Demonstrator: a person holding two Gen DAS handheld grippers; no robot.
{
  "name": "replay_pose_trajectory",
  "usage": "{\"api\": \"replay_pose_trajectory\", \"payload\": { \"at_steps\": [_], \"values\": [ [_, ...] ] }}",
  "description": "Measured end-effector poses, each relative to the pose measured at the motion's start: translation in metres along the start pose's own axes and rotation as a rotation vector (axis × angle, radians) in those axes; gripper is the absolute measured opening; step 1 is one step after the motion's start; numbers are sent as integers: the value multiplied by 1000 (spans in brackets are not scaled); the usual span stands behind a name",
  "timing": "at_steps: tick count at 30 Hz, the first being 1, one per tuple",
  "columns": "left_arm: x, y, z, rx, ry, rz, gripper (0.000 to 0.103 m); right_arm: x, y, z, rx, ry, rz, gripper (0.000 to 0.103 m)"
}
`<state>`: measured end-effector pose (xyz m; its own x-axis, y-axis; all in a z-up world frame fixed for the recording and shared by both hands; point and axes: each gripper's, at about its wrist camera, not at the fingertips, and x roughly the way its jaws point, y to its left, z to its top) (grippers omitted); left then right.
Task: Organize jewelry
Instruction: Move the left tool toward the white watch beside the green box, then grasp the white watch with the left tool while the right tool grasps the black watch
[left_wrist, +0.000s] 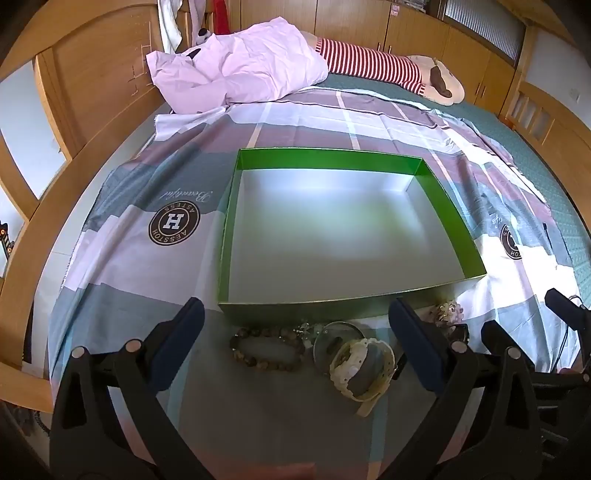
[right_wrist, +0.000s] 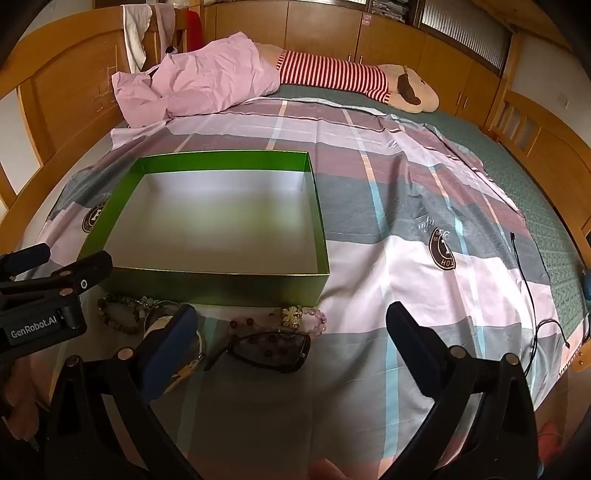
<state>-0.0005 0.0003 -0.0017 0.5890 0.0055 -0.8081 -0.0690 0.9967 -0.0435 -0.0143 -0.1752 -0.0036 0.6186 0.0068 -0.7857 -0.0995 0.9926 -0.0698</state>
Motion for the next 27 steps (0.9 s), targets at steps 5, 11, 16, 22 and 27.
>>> {"api": "replay_pose_trajectory", "payload": {
  "at_steps": [5, 11, 16, 22, 27],
  "values": [
    [3, 0, -2, 6, 5, 1, 99, 0, 0, 0, 0, 4, 6, 100],
    [6, 1, -3, 13, 18, 7, 99, 6, -1, -4, 1, 15, 9, 100],
    [15, -2, -6, 30, 58, 26, 99, 14, -4, -7, -7, 48, -3, 100],
    [39, -2, -18, 82, 164, 29, 88, 42, -16, -22, -26, 129, 19, 93],
    [56, -14, -32, 153, 246, -24, 73, 62, -22, -30, 3, 177, 52, 58]
  ]
}}
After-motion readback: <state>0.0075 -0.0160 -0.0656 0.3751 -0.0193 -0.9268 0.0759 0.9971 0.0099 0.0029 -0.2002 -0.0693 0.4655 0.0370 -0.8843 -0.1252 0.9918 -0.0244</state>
